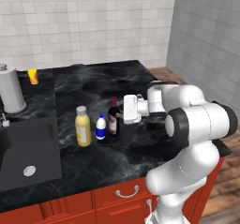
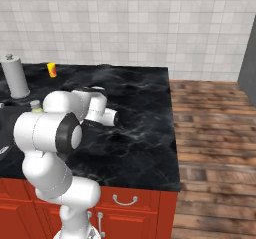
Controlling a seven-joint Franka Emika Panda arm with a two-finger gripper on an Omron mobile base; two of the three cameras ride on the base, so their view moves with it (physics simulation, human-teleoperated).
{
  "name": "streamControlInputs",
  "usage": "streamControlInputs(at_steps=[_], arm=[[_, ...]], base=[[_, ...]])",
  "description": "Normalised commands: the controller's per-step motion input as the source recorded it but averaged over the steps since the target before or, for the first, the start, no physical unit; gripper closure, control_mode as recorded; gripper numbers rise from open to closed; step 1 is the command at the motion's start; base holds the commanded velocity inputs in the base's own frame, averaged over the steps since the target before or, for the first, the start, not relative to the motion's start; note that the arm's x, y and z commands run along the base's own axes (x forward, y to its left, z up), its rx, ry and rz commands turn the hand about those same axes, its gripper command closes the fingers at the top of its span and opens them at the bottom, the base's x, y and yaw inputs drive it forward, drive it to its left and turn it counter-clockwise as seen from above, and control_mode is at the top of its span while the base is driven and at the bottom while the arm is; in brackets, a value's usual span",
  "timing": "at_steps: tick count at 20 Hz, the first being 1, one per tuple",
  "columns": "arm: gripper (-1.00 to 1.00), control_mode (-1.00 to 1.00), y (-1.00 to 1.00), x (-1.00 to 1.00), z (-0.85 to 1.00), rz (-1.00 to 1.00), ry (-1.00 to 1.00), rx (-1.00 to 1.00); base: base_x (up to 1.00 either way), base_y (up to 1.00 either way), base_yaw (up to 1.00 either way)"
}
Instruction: Place the drinks on the dining counter in a tight cluster.
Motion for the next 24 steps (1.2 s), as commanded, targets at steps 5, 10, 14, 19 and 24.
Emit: streamControlInputs(at_steps=[5, 10, 14, 19, 24], arm=[[-1.00, -1.00, -0.21, -0.21, 0.10, -0.06, 0.04, 0.01], [-1.00, -1.00, -0.06, -0.43, 0.28, -0.10, 0.02, 0.00], [-1.00, -1.00, -0.05, -0.43, 0.28, -0.15, 0.10, -0.05], [-1.00, -1.00, -0.04, -0.42, 0.26, -0.22, 0.20, -0.10], [-1.00, -1.00, -0.09, -0.37, 0.27, -0.24, 0.28, -0.13]], base=[[0.00, 0.00, 0.00], [0.00, 0.00, 0.00], [0.00, 0.00, 0.00], [0.00, 0.00, 0.00], [0.00, 0.00, 0.00]])
